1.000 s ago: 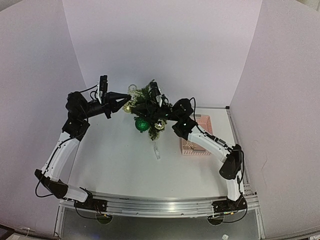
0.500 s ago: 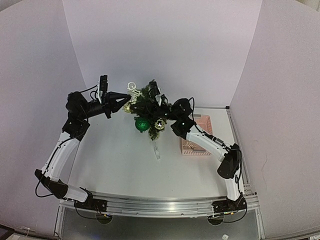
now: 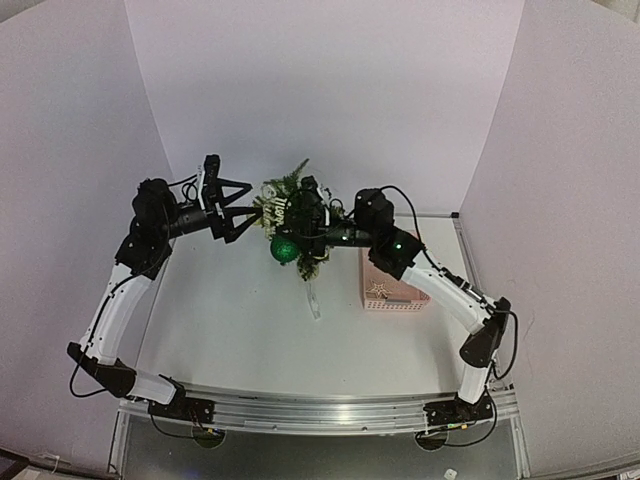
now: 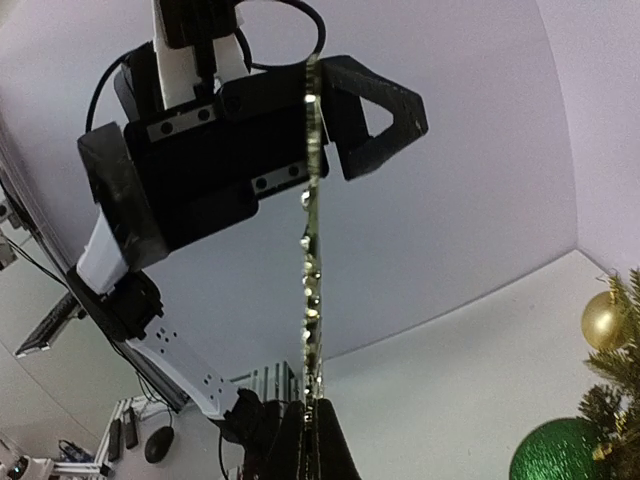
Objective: Decorate the small christmas tree
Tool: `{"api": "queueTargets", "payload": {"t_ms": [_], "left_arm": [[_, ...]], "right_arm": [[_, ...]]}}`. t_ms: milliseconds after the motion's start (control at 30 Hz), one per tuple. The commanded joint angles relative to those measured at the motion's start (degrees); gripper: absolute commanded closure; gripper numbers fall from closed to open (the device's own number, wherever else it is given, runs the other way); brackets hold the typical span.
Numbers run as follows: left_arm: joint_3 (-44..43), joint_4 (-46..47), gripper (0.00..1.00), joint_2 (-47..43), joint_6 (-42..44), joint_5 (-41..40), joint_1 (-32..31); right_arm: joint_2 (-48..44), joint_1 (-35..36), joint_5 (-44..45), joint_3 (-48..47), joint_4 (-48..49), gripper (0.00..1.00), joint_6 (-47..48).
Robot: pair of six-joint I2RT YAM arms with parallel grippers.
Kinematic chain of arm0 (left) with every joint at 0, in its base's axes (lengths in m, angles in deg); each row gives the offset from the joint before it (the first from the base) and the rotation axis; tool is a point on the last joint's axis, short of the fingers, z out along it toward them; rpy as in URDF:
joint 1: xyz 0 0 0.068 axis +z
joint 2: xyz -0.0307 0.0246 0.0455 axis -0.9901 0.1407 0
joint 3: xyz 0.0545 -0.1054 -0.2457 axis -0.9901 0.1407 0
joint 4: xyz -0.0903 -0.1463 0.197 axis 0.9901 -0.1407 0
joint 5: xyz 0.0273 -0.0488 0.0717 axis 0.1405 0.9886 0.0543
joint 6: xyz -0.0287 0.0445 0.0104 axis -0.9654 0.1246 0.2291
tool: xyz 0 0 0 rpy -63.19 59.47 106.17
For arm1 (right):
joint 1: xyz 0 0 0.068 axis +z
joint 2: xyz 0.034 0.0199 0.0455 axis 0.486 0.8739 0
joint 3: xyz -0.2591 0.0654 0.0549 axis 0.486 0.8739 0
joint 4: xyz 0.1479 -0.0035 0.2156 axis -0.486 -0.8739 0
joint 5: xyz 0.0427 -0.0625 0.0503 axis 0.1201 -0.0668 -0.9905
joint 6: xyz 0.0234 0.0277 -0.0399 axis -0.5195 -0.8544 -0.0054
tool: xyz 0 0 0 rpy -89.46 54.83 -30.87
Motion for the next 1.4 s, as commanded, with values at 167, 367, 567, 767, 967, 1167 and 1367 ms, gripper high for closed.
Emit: {"api": "queueTargets", "payload": {"t_ms": [167, 367, 567, 767, 967, 1167, 1367], "left_arm": [[-7.4, -24.8, 0.00, -1.5, 24.5, 0.6, 0.8], [-14.6, -42.5, 0.01, 3.8, 38.9, 4.3, 0.8], [-24.6, -58.9, 0.03, 12.0, 46.2, 6.5, -0.7], [-24.7, -62.4, 0.14, 13.6, 49.6, 5.5, -3.3], [-26.7, -64.9, 0.32, 15.6, 51.0, 6.4, -3.6], [-28.3, -69.9, 0.42, 18.4, 51.4, 8.7, -4.0], [-28.4, -69.7, 0.59, 18.8, 51.6, 8.6, -4.4]], "right_arm": [[-4.2, 0.0, 5.4, -9.7, -41.1, 1.00, 15.1], [-2.1, 0.3, 3.6, -13.6, -49.2, 1.00, 17.0], [0.6, 2.5, 4.8, -15.2, -53.1, 1.00, 19.6], [5.4, 4.4, 5.8, -21.1, -58.5, 1.00, 23.6], [6.7, 5.2, 5.4, -22.7, -59.1, 1.00, 25.5], [7.2, 5.1, 7.0, -24.1, -59.0, 1.00, 27.2], [8.2, 5.2, 7.2, -25.5, -59.1, 1.00, 28.1]]}}
